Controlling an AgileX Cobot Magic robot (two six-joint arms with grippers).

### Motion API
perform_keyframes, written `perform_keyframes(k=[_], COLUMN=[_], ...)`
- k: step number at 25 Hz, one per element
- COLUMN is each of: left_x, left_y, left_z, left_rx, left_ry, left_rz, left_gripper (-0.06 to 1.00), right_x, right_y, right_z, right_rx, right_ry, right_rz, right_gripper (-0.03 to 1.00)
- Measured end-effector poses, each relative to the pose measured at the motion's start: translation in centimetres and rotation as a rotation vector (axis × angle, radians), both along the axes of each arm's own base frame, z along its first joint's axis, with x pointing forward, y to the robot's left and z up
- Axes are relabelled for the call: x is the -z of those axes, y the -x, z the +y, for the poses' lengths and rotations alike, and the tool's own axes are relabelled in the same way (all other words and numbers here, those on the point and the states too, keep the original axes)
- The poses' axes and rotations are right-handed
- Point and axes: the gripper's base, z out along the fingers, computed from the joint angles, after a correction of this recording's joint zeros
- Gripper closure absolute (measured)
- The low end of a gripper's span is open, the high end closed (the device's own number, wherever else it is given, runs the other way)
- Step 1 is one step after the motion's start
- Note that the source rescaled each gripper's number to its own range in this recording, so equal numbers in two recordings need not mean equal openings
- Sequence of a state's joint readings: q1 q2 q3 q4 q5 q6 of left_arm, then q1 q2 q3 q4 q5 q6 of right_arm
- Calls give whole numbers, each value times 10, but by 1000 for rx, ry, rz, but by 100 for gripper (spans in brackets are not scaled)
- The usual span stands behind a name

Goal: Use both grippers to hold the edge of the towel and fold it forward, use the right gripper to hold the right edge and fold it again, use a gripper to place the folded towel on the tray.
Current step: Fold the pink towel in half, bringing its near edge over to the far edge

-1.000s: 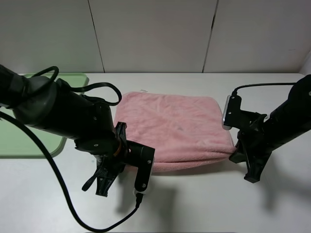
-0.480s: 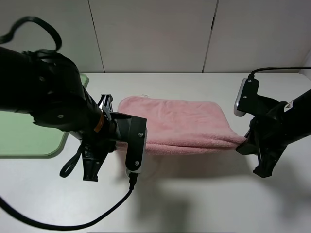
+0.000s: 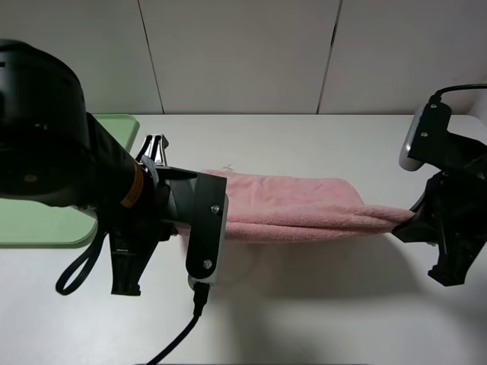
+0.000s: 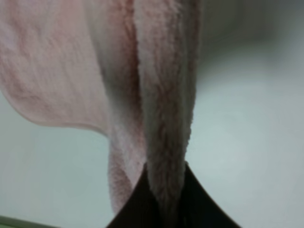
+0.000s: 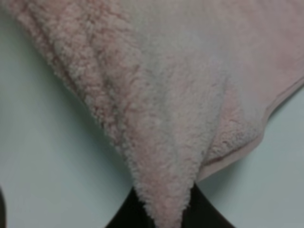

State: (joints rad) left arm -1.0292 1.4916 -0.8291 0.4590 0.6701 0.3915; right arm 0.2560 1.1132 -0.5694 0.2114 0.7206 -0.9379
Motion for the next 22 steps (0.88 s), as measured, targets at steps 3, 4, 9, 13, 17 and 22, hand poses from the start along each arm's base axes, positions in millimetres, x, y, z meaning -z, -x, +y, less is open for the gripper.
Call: perform_keyframes(k=[3, 4, 9, 13, 17, 22], left_x=[-1, -2, -6, -7, -7, -16], left_y=[5, 5, 6, 6, 6, -7], left_z=[-3, -4, -2, -2, -2, -1], left_rx=[-37, -55, -93, -97, -102, -168], left_ry=[13, 18, 21, 19, 23, 62], left_rz=[4, 3, 4, 5, 4, -17], left_gripper=[94, 94, 94, 94, 94, 94], right_x=[-8, -10, -19, -19, -19, -14], right_y=[9, 11, 19, 21, 21, 13], right_z=[-2, -3, -4, -3, -3, -3], right_rx=[8, 12, 33, 49, 91, 148], right_ry=[-8, -13, -43, -53, -70, -74], right_rz=[-7, -12, -37, -20, -13, -1], right_gripper=[97, 97, 97, 97, 97, 97])
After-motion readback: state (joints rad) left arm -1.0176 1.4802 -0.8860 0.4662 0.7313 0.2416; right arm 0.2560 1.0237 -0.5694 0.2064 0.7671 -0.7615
